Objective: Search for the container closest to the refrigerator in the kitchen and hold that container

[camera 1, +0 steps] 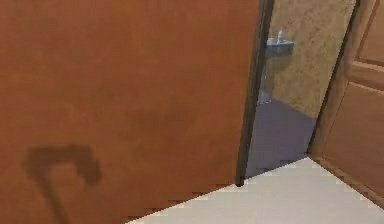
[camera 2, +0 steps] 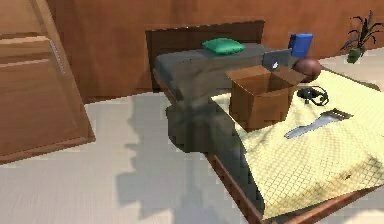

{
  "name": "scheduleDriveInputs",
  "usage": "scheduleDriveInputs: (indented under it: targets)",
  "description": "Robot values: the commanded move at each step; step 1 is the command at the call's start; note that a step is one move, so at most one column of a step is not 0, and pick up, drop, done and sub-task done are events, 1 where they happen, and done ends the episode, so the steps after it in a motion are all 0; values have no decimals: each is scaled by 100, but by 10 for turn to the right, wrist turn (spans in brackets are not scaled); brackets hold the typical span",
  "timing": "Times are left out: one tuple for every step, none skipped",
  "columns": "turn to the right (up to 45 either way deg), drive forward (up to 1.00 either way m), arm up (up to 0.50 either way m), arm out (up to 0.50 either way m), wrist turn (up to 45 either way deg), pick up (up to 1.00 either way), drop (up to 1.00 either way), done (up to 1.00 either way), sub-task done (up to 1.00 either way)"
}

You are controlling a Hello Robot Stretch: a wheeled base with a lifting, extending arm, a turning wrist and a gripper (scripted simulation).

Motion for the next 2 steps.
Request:
scheduleDriveInputs:
  targets:
    - [-210, 0, 0, 0, 0, 0, 0, 0, 0]
    - [0, 30, 0, 0, 0, 0, 0, 0, 0]
